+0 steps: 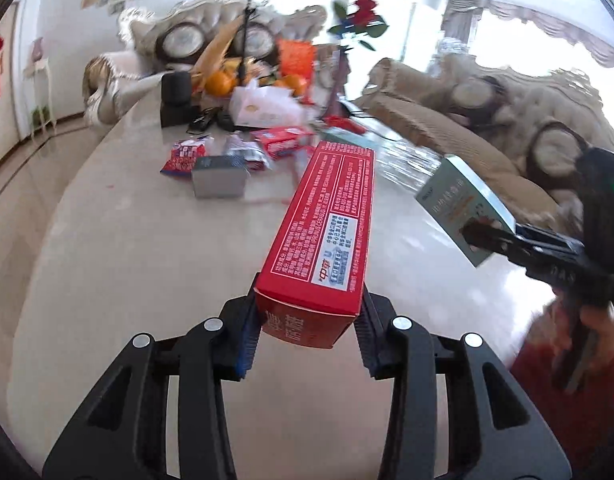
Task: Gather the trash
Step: 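Lower the red box and teal box into the wastebasket, opening both tools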
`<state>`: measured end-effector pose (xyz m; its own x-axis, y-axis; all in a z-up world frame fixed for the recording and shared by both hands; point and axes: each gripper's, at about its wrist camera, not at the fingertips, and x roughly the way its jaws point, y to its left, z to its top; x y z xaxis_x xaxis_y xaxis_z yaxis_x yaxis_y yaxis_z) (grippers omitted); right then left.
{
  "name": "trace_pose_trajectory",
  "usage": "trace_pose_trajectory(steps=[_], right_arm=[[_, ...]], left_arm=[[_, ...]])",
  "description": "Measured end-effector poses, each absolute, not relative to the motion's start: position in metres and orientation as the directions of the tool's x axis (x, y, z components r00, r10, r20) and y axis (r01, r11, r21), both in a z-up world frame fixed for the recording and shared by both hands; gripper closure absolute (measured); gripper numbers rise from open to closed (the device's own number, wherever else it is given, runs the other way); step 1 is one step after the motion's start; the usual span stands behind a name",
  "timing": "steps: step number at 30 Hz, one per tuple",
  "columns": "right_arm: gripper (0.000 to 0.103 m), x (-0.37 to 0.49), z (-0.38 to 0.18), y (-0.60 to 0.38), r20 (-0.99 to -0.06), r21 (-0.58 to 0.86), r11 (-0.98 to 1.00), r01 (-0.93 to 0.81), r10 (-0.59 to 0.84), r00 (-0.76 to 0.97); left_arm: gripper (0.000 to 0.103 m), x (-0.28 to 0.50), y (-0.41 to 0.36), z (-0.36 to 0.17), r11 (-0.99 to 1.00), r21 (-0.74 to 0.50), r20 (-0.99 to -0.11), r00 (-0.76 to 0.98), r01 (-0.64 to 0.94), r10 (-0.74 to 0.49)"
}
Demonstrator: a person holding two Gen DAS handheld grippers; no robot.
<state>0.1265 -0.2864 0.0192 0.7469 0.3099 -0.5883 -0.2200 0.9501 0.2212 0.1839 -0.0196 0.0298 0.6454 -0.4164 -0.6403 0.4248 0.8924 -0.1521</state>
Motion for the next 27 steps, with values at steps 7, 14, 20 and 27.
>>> trace_pose_trajectory(steps=[7,14,20,27], right_arm=[[0.055,0.031,-0.009,-0.254,-0.656,0.275,0.907,-0.319,0.419,0.628],[0.055,-0.011,-0.089,-0.212,-0.809,0.315,0.890,-0.331,0.433,0.397],[0.055,0.010,-0.136,-0.200,-0.897,0.259,0.915,-0.308,0.346,0.275],[0.054,0.019,-0.169,-0.193,-0.936,0.165,0.930,-0.329,0.253,0.245]], left_arm=[[0.062,0.061,0.003,0.008,0.873,-0.193,-0.688,0.573,0.448,-0.446],[0.062,0.012,0.006,-0.080,0.902,-0.230,-0.838,0.397,0.367,-0.375],[0.062,0.018,0.002,-0.147,0.917,-0.225,-0.920,0.238,0.330,-0.311],[0.060,0.032,-0.010,-0.185,0.914,-0.240,-0.946,0.133,0.328,-0.297]])
